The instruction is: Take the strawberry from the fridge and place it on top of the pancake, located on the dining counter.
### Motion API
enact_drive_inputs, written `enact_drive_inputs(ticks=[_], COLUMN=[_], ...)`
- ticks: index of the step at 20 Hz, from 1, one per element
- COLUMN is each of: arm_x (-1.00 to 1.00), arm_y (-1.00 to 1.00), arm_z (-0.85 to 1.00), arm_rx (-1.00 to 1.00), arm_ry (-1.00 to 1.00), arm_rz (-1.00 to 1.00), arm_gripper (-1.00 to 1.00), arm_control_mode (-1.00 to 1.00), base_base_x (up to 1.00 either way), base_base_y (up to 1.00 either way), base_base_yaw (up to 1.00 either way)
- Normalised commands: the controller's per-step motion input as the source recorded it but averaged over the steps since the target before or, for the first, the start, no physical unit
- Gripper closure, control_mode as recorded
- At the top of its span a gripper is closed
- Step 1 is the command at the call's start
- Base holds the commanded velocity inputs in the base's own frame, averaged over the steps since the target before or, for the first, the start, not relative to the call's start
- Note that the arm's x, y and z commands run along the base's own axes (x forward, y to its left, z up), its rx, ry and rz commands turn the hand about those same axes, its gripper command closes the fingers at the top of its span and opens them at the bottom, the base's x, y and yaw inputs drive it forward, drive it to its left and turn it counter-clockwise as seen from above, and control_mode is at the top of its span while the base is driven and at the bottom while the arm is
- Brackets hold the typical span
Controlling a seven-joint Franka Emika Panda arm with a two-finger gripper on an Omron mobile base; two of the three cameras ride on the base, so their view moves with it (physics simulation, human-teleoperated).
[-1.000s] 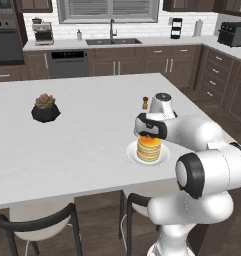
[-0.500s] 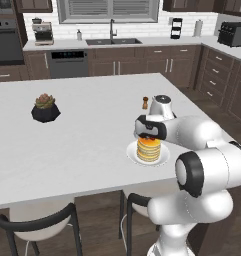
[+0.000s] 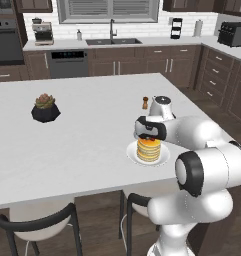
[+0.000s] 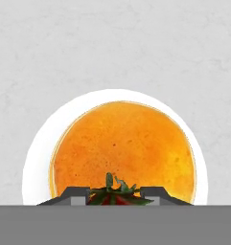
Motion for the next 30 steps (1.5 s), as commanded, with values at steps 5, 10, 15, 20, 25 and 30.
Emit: enact_drive_inputs(ticks=[5,10,15,20,25,30], arm_x=[0.0,0.0,0.0,-0.15,-0.75,-0.89], arm_y=[0.0,0.0,0.0,0.0,0.0,0.0], arm_z=[-0.01,0.0,0.0,0.15,0.82,0.82], arm_rx=[0.0,0.0,0.0,0.0,0.0,0.0], arm_ry=[0.0,0.0,0.0,-0.04,-0.22,-0.27], arm_rz=[0.0,0.0,0.0,0.0,0.0,0.0], arm_gripper=[-1.0,-1.0,-1.0,-1.0,-1.0,-1.0], arm_control_mode=[-1.0,-1.0,-1.0,-1.0,-1.0,-1.0], base_base_x=[0.0,0.0,0.0,0.0,0.0,0.0], base_base_y=[0.0,0.0,0.0,0.0,0.0,0.0], base_base_yaw=[0.0,0.0,0.0,0.0,0.0,0.0])
